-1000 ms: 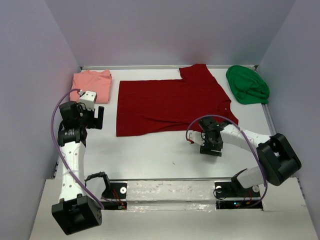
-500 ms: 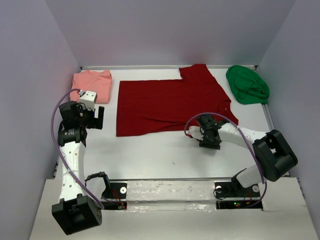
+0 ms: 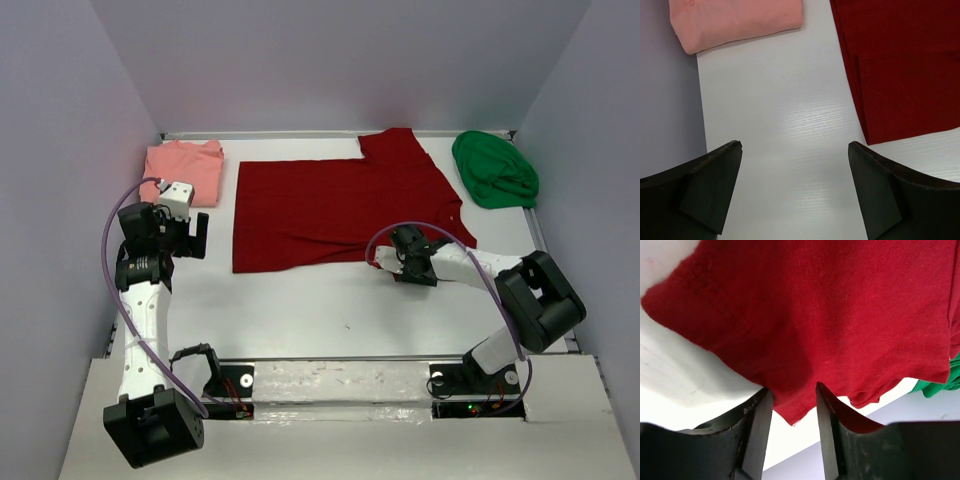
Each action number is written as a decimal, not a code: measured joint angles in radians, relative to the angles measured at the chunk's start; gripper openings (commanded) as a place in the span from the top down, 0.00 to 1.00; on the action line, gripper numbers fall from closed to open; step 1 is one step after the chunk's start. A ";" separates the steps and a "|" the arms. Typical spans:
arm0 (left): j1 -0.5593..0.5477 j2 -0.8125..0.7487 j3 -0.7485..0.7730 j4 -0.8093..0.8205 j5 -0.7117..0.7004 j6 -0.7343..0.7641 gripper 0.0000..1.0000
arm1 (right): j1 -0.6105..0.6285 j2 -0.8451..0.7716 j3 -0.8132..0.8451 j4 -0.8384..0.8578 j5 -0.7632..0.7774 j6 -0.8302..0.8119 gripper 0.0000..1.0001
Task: Fold and stack the t-shirts
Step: Fold the flattened tshirt in 1/3 of the way
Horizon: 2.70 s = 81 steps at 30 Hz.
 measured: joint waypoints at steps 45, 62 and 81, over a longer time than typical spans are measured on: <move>0.000 0.034 0.002 -0.009 0.065 0.001 0.04 | 0.000 0.012 0.207 -0.058 0.039 0.037 1.00; 0.000 0.051 0.002 -0.009 0.073 0.005 0.04 | -0.078 0.146 0.331 0.154 0.143 -0.054 1.00; 0.000 0.082 0.002 -0.009 0.079 0.012 0.04 | -0.134 0.385 0.534 0.251 0.152 -0.110 1.00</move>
